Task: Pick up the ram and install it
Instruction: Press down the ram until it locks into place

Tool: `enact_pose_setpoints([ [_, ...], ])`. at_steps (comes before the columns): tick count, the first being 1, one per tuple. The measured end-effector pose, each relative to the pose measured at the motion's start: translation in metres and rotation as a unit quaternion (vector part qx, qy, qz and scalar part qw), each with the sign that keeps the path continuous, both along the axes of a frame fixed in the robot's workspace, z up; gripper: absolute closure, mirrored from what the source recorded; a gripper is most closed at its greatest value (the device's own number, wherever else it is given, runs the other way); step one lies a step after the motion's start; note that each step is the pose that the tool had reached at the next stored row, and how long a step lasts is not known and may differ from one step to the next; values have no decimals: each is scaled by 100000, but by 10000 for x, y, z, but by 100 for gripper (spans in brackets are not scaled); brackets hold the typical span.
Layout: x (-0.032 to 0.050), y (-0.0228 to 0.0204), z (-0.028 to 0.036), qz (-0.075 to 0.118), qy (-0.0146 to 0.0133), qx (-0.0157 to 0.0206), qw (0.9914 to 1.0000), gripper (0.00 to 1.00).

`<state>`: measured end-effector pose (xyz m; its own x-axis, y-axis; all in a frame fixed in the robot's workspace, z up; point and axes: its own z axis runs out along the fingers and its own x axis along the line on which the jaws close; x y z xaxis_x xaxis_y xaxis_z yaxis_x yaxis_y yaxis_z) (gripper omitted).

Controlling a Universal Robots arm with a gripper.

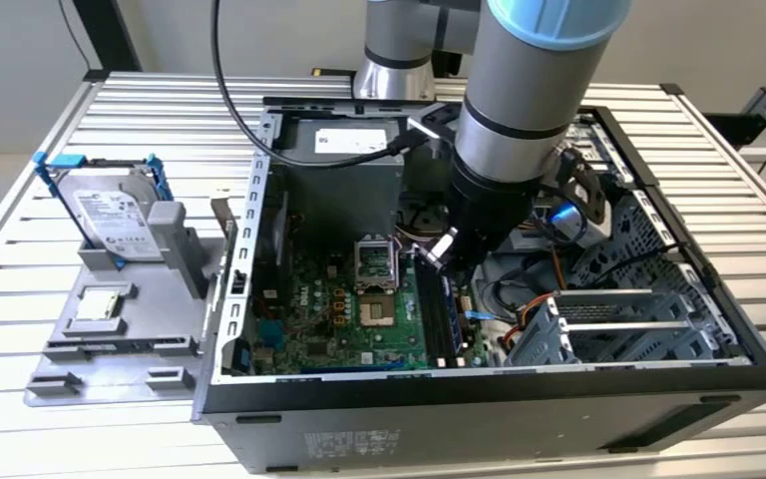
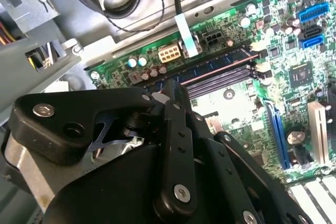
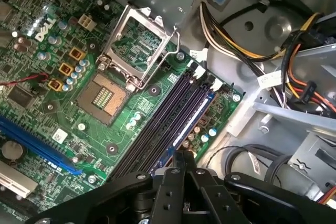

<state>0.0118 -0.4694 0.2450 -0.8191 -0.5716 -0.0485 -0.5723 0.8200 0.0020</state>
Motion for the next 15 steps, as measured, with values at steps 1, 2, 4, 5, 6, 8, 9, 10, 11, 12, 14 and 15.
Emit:
enact_pose_setpoints([
  [1, 0, 0, 0, 300, -55, -1, 100000, 100],
  [2, 0, 0, 0, 639, -102, 4, 99998, 100],
  [4, 0, 0, 0, 1867, -167, -3, 99982, 100],
  [5, 0, 0, 0, 2579, -169, -1, 99967, 100],
  [6, -1, 0, 1, 3451, -167, -4, 99940, 100],
  [8, 0, 0, 0, 5175, -169, 3, 99866, 100],
  [9, 0, 0, 0, 6078, -170, 5, 99815, 100],
  [10, -1, 0, 0, 7047, -167, 8, 99751, 100],
  [11, 0, 0, 0, 7924, -176, 8, 99685, 100],
  [12, -1, 0, 0, 8787, -197, 7, 99613, 100],
  [14, 0, 0, 1, 10499, -240, 5, 99447, 100],
  [15, 0, 0, 1, 11278, -262, 9, 99362, 100],
])
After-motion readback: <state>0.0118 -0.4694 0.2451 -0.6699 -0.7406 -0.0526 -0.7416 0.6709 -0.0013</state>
